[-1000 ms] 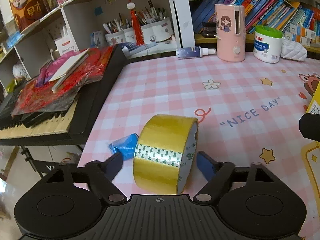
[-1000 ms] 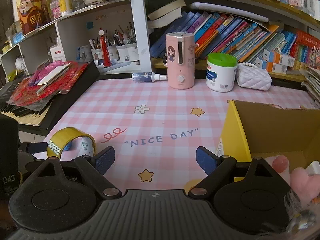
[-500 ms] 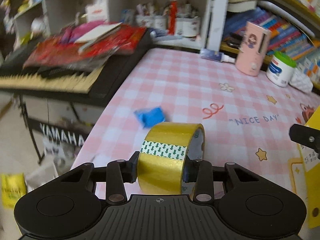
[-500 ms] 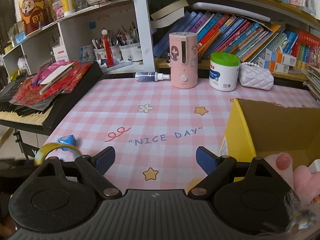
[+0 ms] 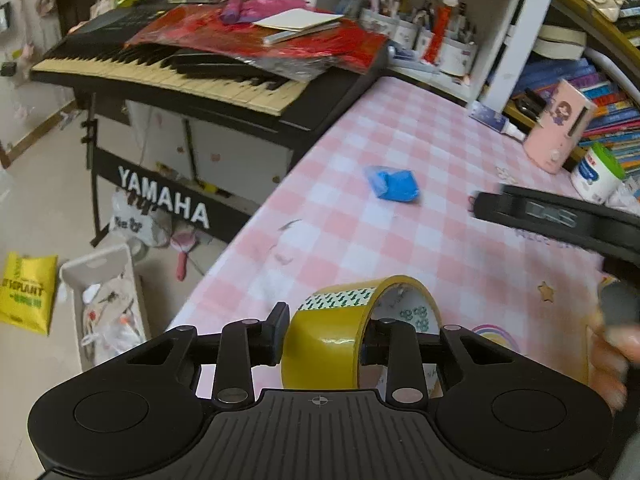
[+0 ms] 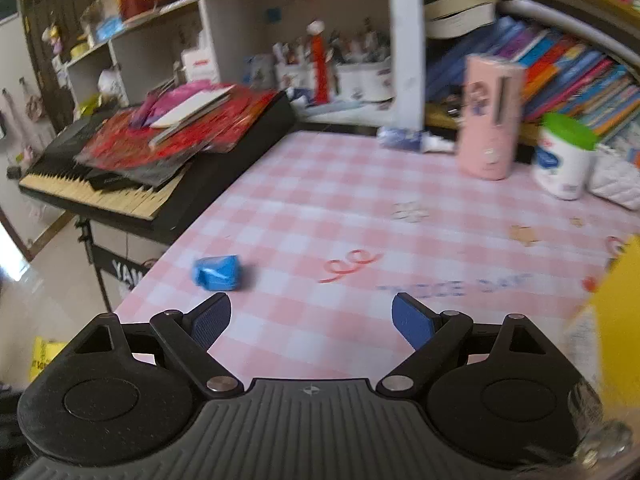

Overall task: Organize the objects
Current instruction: 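Grasp the gold tape roll with the left tool while the right tool grasps the blue eraser, then carry the tape roll and eraser over the yellow box with both tools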

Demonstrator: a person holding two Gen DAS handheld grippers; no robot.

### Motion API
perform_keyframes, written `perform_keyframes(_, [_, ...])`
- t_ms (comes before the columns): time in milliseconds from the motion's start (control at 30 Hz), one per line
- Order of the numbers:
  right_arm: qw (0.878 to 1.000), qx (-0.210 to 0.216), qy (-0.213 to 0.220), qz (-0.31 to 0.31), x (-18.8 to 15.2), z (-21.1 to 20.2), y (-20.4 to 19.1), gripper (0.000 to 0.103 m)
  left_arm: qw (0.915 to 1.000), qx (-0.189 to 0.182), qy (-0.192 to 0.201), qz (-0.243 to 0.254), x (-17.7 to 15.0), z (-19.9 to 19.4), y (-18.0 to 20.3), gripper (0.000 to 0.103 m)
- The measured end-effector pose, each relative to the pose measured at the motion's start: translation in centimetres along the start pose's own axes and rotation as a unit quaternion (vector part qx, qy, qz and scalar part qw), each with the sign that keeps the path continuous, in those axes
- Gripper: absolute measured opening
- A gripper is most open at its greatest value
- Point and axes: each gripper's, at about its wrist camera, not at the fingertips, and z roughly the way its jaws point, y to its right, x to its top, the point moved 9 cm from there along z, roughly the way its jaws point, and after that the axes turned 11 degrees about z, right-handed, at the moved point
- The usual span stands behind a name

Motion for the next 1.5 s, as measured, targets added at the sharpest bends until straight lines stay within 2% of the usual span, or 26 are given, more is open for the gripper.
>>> perform_keyframes(167, [0.996,0.023,-0.019,-0.079,-0.1,4.4,-5.0,0.071,1.0000,-0.001,0.005,-0.001,-0.2,-0.5,-0.6,0.030])
perform_keyframes(300, [0.994,0.021,-0.025,-0.104,0.2,7.5,-7.1,0.071,0.9999,0.010,0.004,0.003,0.0,-0.7,-1.0,0.030])
perform_keyframes(433, [0.991,0.036,-0.031,-0.124,0.0,9.7,-8.6,0.072,1.0000,0.007,0.006,-0.001,0.1,-1.1,-1.5,0.030])
perform_keyframes(533, [0.991,0.034,-0.042,-0.123,-0.3,10.9,-8.9,0.068,0.9999,0.008,0.003,-0.005,-0.1,-1.1,-1.9,0.030])
perform_keyframes(600, [0.992,0.038,-0.049,-0.113,-0.4,11.4,-8.8,0.051,0.9999,0.007,0.002,-0.008,-0.2,-1.3,-2.0,0.030])
perform_keyframes(667, [0.992,0.050,-0.056,-0.102,-0.5,11.5,-8.7,0.042,0.9999,0.006,0.004,-0.008,-0.2,-1.4,-2.1,0.030])
perform_keyframes(767, [0.992,0.055,-0.041,-0.102,-0.4,11.0,-8.6,0.040,0.9999,0.003,0.009,-0.008,-0.2,-1.8,-2.1,0.030])
perform_keyframes(967, [0.993,0.054,-0.012,-0.100,0.0,6.9,-7.6,0.040,0.9996,-0.013,0.026,-0.002,0.0,-2.7,-1.6,0.030])
perform_keyframes(1300, [0.996,0.031,0.036,-0.076,-0.5,-4.5,-3.0,0.040,0.9956,-0.076,0.055,0.005,-0.7,-5.5,0.4,0.030])
perform_keyframes(1500, [0.996,0.000,0.061,-0.068,-2.7,-10.7,-0.6,0.040,0.9914,-0.110,0.069,0.015,-1.8,-7.1,1.4,0.030])
